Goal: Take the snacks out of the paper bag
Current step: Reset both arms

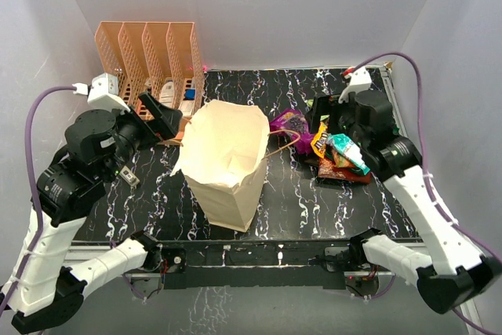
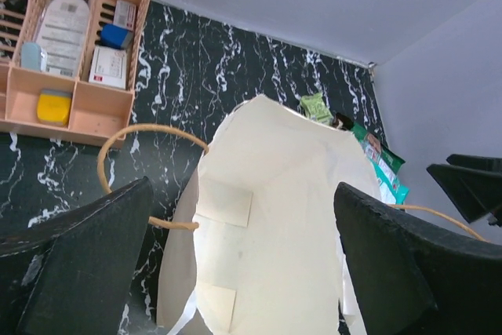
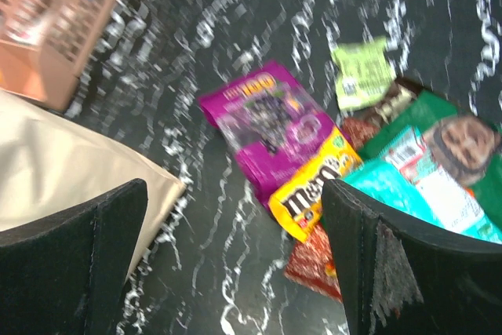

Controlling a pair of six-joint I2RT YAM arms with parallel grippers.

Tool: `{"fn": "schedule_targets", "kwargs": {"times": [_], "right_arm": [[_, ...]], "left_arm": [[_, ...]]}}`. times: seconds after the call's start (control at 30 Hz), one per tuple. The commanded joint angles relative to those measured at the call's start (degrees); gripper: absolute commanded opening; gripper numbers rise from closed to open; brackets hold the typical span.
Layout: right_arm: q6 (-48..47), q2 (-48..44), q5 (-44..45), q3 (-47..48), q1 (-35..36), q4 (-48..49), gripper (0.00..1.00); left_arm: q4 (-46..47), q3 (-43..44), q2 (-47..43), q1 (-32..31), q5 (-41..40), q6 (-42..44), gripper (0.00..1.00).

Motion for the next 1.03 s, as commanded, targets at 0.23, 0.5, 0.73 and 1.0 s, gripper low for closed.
{"fn": "schedule_targets", "kwargs": {"times": [0.23, 0.5, 0.73, 1.0], "right_arm": [[2.62, -1.82, -3.51, 21.33, 0.06, 1.33, 0.98], [2.55, -4.79, -6.31, 35.19, 0.04, 1.46, 0.98], [3.09, -6.69, -4.37, 35.57, 0.10, 1.59, 0.98], [3.21, -5.19, -2.26, 36.65, 0.06, -2.22, 0.98]], "left_arm": [[2.35, 16.67, 3.83, 0.11, -0.49, 13.42, 0.98], [8.31, 20.28, 2.34, 0.05, 1.64, 19.66, 0.98], [10.08, 16.91, -0.58, 0.11, 1.09, 18.71, 0.98], [10.06, 15.04, -0.58, 0.10, 2.11, 16.94, 0.98]]}}
